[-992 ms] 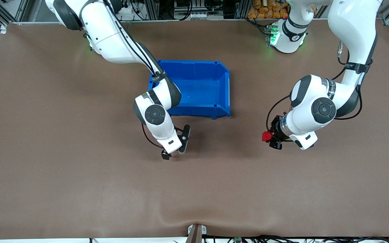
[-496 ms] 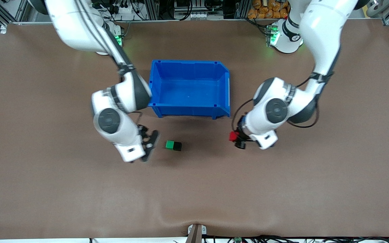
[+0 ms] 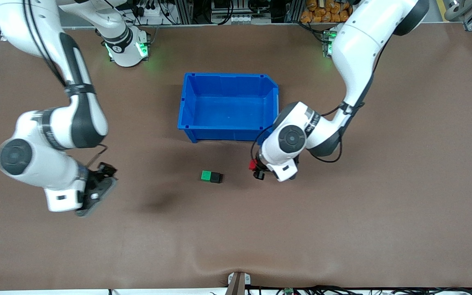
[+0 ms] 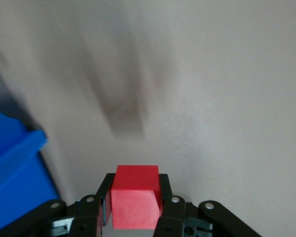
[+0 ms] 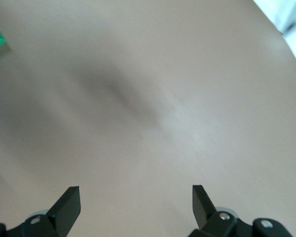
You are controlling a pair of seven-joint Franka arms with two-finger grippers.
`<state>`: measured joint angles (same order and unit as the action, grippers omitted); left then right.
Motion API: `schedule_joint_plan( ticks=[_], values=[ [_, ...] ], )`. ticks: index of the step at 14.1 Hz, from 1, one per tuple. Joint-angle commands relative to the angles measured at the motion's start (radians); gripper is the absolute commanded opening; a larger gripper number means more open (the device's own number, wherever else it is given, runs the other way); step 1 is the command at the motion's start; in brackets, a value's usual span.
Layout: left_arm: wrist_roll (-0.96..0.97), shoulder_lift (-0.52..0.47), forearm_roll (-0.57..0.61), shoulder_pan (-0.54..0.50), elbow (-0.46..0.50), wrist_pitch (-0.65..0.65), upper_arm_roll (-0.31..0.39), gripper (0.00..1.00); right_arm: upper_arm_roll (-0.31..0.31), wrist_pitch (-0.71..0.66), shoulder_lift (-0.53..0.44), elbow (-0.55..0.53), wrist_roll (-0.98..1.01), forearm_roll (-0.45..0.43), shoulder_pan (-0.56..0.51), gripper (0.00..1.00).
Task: Attach green and red cubes to black cube
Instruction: 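Press the red cube against the black cube while the right gripper withdraws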
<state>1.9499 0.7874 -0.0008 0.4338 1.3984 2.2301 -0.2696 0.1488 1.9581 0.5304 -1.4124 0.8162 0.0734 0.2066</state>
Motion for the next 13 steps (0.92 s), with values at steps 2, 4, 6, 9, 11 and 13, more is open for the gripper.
schedule_joint_plan(
  ticks=[2, 4, 6, 9, 11, 13],
  values=[
    [0.035, 0.085, -0.004, 0.106, -0.103, 0.095, 0.084, 0.0, 0.023, -0.008, -0.027, -0.025, -0.003, -0.003, -0.078, 1.0],
    [0.079, 0.13, -0.004, 0.126, -0.148, 0.155, 0.09, 0.0, 0.021, -0.01, -0.02, -0.028, 0.001, -0.001, -0.116, 1.0],
    [0.08, 0.159, -0.004, 0.14, -0.168, 0.198, 0.09, 0.0, 0.021, 0.002, -0.017, -0.025, 0.0, -0.004, -0.133, 1.0],
    [0.077, 0.202, -0.005, 0.148, -0.223, 0.207, 0.089, 0.0, 0.021, 0.01, -0.003, -0.022, 0.008, 0.005, -0.164, 1.0],
    [0.077, 0.216, -0.005, 0.148, -0.228, 0.209, 0.089, 0.0, 0.021, 0.012, -0.001, -0.023, 0.011, 0.003, -0.168, 1.0],
    [0.077, 0.243, -0.005, 0.163, -0.255, 0.209, 0.095, 0.0, 0.021, 0.005, -0.003, -0.025, 0.012, 0.002, -0.167, 1.0]
  ],
)
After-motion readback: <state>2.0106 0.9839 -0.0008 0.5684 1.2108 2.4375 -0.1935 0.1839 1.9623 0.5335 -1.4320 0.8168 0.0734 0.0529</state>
